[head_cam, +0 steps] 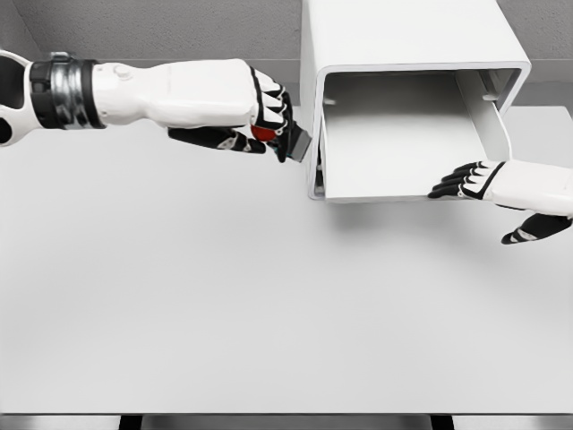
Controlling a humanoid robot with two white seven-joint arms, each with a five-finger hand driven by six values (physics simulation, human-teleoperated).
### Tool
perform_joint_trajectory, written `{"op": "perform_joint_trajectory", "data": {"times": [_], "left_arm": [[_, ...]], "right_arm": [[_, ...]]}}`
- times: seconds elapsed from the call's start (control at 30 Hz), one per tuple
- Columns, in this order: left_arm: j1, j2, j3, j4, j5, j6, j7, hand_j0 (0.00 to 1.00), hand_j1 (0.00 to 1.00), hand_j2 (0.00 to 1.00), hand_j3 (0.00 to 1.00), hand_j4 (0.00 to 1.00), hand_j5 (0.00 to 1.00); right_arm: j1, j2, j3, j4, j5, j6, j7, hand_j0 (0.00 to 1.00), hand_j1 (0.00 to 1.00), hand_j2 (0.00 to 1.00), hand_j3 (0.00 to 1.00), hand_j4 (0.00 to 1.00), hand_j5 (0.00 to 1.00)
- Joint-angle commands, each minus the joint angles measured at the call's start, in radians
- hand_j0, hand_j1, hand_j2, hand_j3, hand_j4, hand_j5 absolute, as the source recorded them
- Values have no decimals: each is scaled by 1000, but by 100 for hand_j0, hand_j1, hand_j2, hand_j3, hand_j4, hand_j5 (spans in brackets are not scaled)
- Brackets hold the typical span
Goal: Slide open multi-storey tabletop storage cabinets and put open load switch and slide close multi-storey tabletop storage cabinets
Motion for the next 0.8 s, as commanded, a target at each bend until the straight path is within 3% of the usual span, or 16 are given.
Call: {"op": "perform_joint_trajectory", "data": {"times": [0.0, 0.3, 0.4, 0.77], "left_arm": [[0, -12, 0, 2, 6, 2, 0, 45, 45, 45, 45, 45, 45], [-25, -60, -9, 39, 1, 2, 0, 45, 45, 45, 45, 45, 45], [-38, -60, -11, 38, 3, 2, 0, 45, 45, 45, 45, 45, 45], [-64, -68, -11, 38, 11, 2, 2, 45, 45, 45, 45, 45, 45]], "right_arm": [[2, -9, -1, -3, -7, 2, -1, 100, 100, 100, 100, 100, 100], [29, -33, -2, -25, -8, 2, -4, 100, 100, 100, 100, 100, 100], [29, -58, -9, -26, -8, 2, -45, 100, 100, 100, 100, 100, 100], [28, -41, -44, -28, -28, 2, -79, 100, 100, 100, 100, 100, 100]]}}
